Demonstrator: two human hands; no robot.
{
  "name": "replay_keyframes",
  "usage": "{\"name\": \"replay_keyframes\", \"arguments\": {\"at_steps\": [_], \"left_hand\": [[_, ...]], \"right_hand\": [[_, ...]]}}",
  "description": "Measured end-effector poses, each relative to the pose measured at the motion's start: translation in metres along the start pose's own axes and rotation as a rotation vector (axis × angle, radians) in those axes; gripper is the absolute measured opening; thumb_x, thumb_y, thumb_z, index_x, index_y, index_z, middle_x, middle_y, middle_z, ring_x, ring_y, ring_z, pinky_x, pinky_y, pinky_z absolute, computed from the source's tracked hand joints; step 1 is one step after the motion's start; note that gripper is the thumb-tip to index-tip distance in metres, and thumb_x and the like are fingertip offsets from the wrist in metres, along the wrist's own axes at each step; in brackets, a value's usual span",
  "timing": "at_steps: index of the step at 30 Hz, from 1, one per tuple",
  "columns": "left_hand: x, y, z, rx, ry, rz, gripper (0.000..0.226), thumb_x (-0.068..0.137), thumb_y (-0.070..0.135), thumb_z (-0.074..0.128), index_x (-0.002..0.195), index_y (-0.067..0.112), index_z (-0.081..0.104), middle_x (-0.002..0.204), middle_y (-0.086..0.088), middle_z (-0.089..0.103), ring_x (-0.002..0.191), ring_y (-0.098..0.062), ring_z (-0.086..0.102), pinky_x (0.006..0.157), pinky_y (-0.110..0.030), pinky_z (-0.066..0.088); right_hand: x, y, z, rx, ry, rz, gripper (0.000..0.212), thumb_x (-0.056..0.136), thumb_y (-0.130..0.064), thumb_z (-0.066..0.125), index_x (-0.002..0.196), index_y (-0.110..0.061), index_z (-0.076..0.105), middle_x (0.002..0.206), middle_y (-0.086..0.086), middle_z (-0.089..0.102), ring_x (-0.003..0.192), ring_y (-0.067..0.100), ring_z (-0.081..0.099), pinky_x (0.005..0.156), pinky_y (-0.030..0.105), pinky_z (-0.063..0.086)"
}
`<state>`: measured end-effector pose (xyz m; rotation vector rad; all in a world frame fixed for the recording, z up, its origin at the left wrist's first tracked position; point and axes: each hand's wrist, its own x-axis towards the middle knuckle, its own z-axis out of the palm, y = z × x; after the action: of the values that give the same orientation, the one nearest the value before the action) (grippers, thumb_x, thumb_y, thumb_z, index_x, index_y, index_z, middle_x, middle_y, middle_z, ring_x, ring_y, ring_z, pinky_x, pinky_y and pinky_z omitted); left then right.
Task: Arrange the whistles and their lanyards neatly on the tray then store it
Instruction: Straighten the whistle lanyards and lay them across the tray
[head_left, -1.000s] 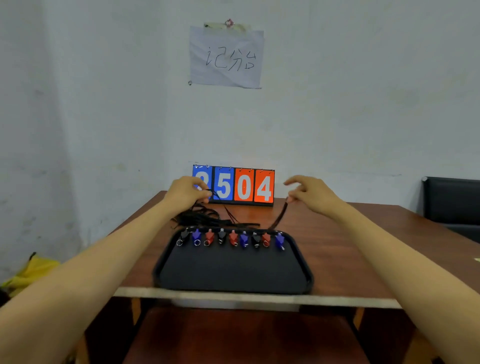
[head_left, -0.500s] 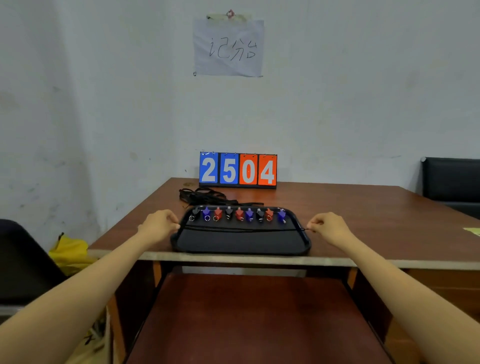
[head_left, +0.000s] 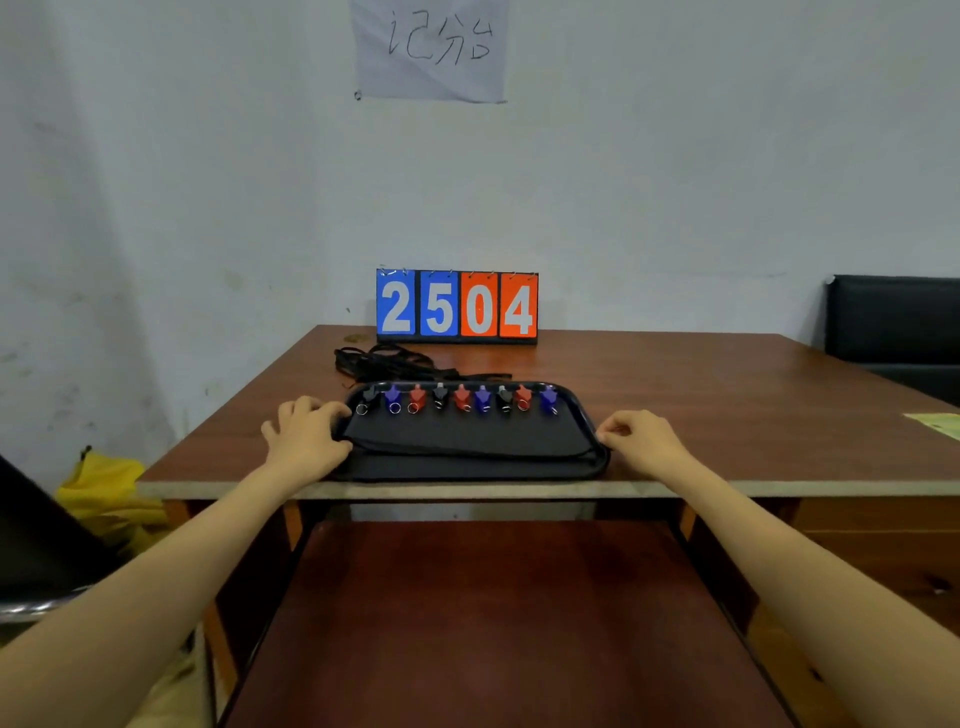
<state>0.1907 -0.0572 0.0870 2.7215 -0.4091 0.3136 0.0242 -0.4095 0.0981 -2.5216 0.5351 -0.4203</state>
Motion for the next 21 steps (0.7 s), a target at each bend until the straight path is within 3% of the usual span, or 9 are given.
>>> {"name": "replay_keyframes", "arguments": {"at_steps": [4, 8, 13, 21], "left_hand": [[0.001, 0.006, 0.003, 0.043, -0.031, 0.163, 0.041, 0.088, 0.032, 0.057, 0.129, 0.037, 0.051, 0.140, 0.002, 0.046, 0.134, -0.024, 0.031, 0.112, -0.056, 0.010], [-0.002, 0.013, 0.005, 0.062, -0.129, 0.192, 0.034, 0.093, 0.038, 0.051, 0.127, 0.035, 0.054, 0.133, 0.007, 0.055, 0.133, -0.018, 0.037, 0.111, -0.058, 0.001], [-0.005, 0.018, -0.003, 0.062, -0.111, 0.174, 0.021, 0.095, 0.033, 0.050, 0.104, 0.033, 0.069, 0.119, 0.010, 0.062, 0.121, -0.016, 0.049, 0.112, -0.055, 0.006], [-0.005, 0.014, -0.007, -0.007, -0.061, 0.176, 0.019, 0.094, 0.034, 0.050, 0.101, 0.032, 0.068, 0.112, 0.009, 0.062, 0.115, -0.017, 0.051, 0.111, -0.053, 0.010]], "right_hand": [[-0.001, -0.003, 0.003, -0.067, 0.038, -0.087, 0.017, 0.088, -0.019, 0.060, 0.099, -0.016, 0.072, 0.109, 0.002, 0.069, 0.109, 0.018, 0.058, 0.094, 0.034, 0.045], [0.000, -0.010, 0.007, -0.155, -0.022, -0.133, 0.016, 0.088, -0.027, 0.061, 0.096, -0.023, 0.075, 0.102, -0.004, 0.071, 0.099, 0.014, 0.062, 0.091, 0.041, 0.052], [-0.001, -0.012, 0.009, -0.230, -0.074, -0.086, 0.014, 0.089, -0.026, 0.060, 0.086, -0.025, 0.074, 0.097, -0.004, 0.071, 0.095, 0.017, 0.061, 0.089, 0.045, 0.051], [-0.003, -0.024, 0.007, -0.232, -0.022, -0.128, 0.015, 0.090, -0.031, 0.060, 0.097, -0.023, 0.070, 0.094, -0.006, 0.059, 0.094, 0.016, 0.056, 0.087, 0.039, 0.050]]}}
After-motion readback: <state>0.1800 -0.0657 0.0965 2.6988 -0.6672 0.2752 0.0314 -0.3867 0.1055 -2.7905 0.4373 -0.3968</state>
